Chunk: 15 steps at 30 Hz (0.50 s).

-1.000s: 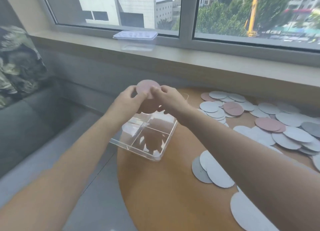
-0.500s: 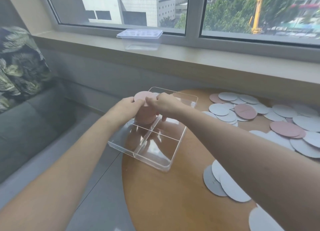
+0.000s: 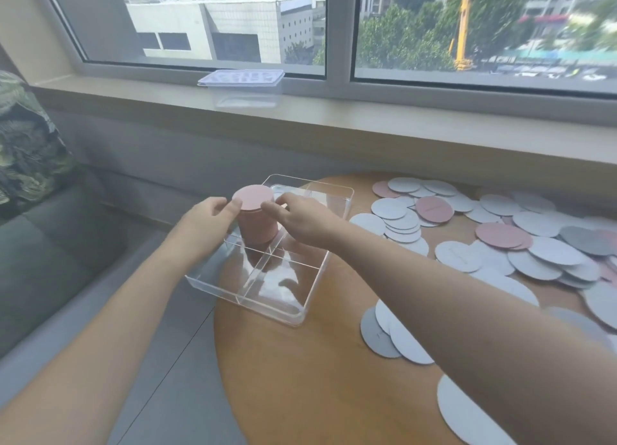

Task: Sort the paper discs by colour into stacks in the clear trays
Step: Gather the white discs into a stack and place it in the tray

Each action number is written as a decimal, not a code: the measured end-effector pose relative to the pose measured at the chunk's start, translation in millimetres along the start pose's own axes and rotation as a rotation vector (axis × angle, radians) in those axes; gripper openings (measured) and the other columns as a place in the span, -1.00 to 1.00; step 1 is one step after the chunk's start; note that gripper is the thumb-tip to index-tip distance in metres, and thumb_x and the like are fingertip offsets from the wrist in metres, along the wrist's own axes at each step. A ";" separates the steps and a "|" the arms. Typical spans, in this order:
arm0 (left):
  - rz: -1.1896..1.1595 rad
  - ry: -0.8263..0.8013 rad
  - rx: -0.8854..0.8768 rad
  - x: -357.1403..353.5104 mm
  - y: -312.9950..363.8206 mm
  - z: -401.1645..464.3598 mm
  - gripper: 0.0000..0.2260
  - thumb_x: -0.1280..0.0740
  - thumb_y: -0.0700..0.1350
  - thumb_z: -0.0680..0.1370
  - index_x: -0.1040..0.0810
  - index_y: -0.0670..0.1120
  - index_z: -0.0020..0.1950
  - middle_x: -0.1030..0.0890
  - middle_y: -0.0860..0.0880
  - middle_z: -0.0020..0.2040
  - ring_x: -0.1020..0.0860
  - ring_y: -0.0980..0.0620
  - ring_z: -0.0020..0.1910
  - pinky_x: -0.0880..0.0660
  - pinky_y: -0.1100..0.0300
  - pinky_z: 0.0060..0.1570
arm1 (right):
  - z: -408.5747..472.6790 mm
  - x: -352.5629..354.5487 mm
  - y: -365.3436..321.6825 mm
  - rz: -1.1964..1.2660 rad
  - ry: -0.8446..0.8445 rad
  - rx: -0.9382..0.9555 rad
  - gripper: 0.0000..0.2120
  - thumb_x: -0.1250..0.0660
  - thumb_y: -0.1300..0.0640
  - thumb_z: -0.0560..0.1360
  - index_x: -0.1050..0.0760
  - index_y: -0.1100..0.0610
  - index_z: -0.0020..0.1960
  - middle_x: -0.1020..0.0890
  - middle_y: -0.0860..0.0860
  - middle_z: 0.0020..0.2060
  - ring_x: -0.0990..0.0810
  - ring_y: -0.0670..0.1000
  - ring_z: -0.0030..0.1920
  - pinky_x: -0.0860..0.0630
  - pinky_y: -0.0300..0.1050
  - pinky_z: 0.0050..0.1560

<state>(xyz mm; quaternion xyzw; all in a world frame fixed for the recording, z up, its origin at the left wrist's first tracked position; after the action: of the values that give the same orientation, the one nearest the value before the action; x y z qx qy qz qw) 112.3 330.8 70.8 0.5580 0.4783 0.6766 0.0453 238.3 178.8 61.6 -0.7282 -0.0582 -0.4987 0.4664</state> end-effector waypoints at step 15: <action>-0.074 -0.057 -0.755 -136.6 105.7 -120.1 -0.87 -0.34 -0.13 0.59 -0.61 0.02 0.11 -0.58 0.14 0.00 -0.50 0.13 -0.02 -0.32 0.41 -0.01 | -235.8 98.9 130.0 0.012 0.255 -0.160 -0.76 -0.27 -0.10 0.59 -0.55 -0.06 0.19 -0.62 -0.24 0.06 -0.57 -0.23 0.07 -0.49 -0.11 0.14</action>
<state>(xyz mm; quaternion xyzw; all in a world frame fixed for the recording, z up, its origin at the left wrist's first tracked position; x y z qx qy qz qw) 117.2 120.9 57.0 0.5029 0.2139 0.7873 0.2854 200.3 -105.2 73.9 -0.6942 0.0456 -0.5875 0.4134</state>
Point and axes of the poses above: each hand's wrist, its own z-axis towards the middle knuckle, its own x-axis out of the back of the hand, y = z × x, the point moved 2 cm from there along z, towards the middle knuckle
